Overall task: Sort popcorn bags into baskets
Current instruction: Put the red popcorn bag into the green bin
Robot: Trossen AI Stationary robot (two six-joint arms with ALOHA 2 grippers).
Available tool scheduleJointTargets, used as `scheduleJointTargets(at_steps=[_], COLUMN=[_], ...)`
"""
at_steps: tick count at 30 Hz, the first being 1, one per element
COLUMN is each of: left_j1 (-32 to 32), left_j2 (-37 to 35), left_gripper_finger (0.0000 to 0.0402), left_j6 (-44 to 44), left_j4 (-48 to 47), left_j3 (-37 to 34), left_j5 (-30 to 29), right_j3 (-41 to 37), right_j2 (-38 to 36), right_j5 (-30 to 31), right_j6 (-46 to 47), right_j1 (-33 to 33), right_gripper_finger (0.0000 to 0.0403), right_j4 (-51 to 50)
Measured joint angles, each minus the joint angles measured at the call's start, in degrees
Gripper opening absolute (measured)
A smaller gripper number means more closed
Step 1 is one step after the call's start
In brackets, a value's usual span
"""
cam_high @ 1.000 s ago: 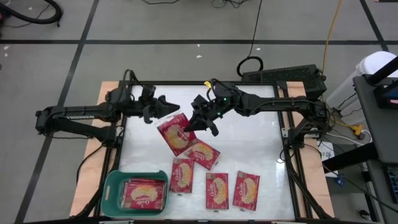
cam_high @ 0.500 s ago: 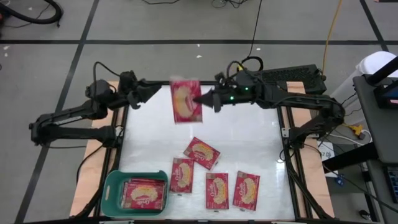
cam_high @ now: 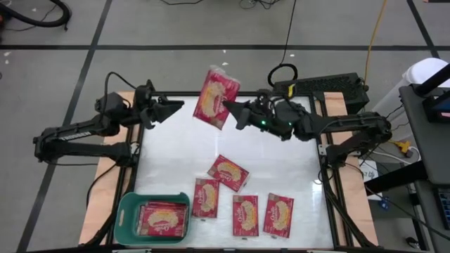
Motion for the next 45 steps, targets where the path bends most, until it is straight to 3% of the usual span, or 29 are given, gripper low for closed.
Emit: scheduleJointTargets(at_steps=[9,15,21,26,33,38,45], left_j1=[-3.44,-5.58,-5.98,-6.56,-6.56,-6.28,-5.48], left_j2=[2.13,7.78,16.43,23.49,30.46,31.34,31.34], left_gripper_finger=[0.0173,0.0226,0.0298,0.0315,0.0267,0.0214,0.0132], left_j6=[0.24,5.11,2.0,1.28,1.32,1.81,3.11], left_j4=[1.75,9.69,19.32,29.38,40.55,42.2,43.44], left_j3=[0.0,0.0,-0.01,-0.01,-0.02,0.0,-0.02], left_j5=[-0.59,-7.38,-8.6,-12.27,-13.62,-14.69,-14.67], right_j3=[-7.53,-13.16,-15.66,-16.13,-16.13,-16.13,-16.13], right_j2=[0.15,0.63,0.69,0.71,0.66,0.66,0.66], right_j5=[14.46,15.93,15.91,16.07,13.94,8.31,8.0], right_j6=[-6.46,-7.77,-7.18,-6.06,-5.94,-2.31,1.92], right_j1=[3.33,3.71,3.53,2.07,-0.67,-2.38,-2.43], right_gripper_finger=[0.0008,0.0008,0.0009,0.0009,0.0009,0.0009,0.0009], right_j4=[23.86,39.22,43.96,43.71,40.68,38.27,32.24])
